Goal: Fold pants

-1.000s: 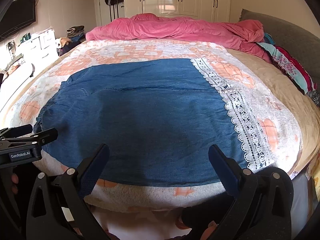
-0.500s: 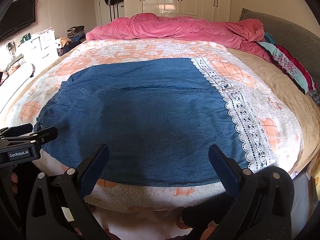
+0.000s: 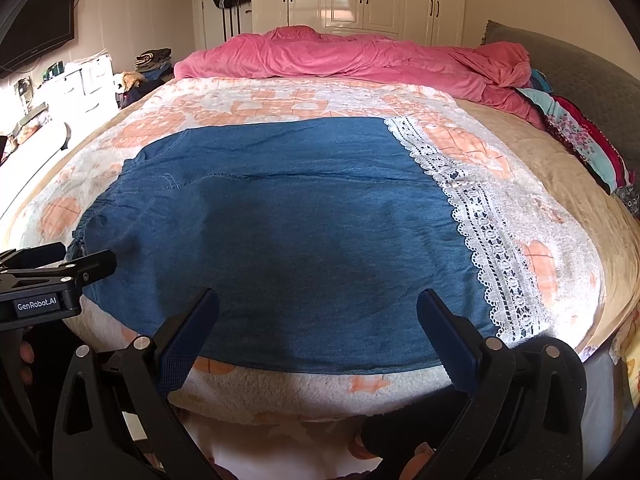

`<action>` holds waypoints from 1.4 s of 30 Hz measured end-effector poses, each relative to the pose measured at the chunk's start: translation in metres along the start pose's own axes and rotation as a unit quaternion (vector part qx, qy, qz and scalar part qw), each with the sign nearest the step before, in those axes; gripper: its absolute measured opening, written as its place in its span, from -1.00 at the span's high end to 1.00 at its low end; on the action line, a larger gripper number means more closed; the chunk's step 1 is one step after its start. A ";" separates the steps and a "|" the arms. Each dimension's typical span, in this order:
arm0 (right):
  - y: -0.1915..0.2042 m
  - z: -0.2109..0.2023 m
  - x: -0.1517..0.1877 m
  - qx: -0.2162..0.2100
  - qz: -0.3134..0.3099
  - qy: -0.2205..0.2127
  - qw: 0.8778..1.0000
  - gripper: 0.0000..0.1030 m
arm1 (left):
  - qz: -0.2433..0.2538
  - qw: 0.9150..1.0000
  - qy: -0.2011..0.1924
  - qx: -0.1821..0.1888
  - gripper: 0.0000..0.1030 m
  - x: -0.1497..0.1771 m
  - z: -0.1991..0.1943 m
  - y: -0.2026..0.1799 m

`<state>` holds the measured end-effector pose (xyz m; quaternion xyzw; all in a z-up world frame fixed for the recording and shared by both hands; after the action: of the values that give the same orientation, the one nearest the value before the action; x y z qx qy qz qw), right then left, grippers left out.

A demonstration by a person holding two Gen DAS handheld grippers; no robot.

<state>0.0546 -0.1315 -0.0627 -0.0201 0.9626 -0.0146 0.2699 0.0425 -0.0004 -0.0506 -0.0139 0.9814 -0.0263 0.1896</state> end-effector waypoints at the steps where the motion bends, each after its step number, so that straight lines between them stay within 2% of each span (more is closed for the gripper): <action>1: 0.000 0.000 0.000 0.000 0.000 0.000 1.000 -0.92 | 0.000 1.000 0.000 0.000 -0.82 0.000 0.000 0.000; 12: 0.002 0.002 -0.004 0.005 -0.004 -0.005 1.000 -0.92 | -0.001 1.000 0.002 0.005 -0.82 -0.004 0.002 0.001; 22: 0.000 0.017 -0.035 -0.001 -0.017 -0.001 1.000 -0.92 | -0.012 1.000 0.005 0.013 -0.82 -0.020 0.010 0.009; 29: 0.017 0.035 -0.072 -0.039 -0.043 0.017 0.998 -0.92 | -0.031 0.999 -0.002 0.018 -0.82 -0.052 0.011 0.032; 33: 0.034 0.041 -0.095 -0.045 -0.081 0.012 0.996 -0.92 | -0.043 0.999 -0.003 0.005 -0.82 -0.071 0.014 0.054; 35: 0.043 0.046 -0.107 -0.064 -0.093 0.021 0.993 -0.92 | -0.049 0.999 0.002 0.003 -0.82 -0.081 0.017 0.064; 38: 0.053 0.050 -0.123 -0.057 -0.120 0.011 0.991 -0.92 | -0.062 0.998 0.003 -0.006 -0.82 -0.103 0.023 0.084; 42: 0.064 0.058 -0.143 -0.073 -0.137 0.017 0.988 -0.92 | -0.065 0.998 0.010 -0.017 -0.82 -0.124 0.032 0.103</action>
<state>0.2045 -0.0624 -0.0402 -0.1708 0.9536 0.0191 0.2472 0.1681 0.1059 -0.0404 -0.0806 0.9806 -0.0221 0.1774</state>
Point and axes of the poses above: each gripper's, at about its wrist camera, not at the fingertips, and z roughly the way its jaws point, y to its left, x to its underside, the point moved 7 cm from there along z, roughly the way its jaws point, and after that the axes turned 15 degrees about y, right-handed, at the moved point
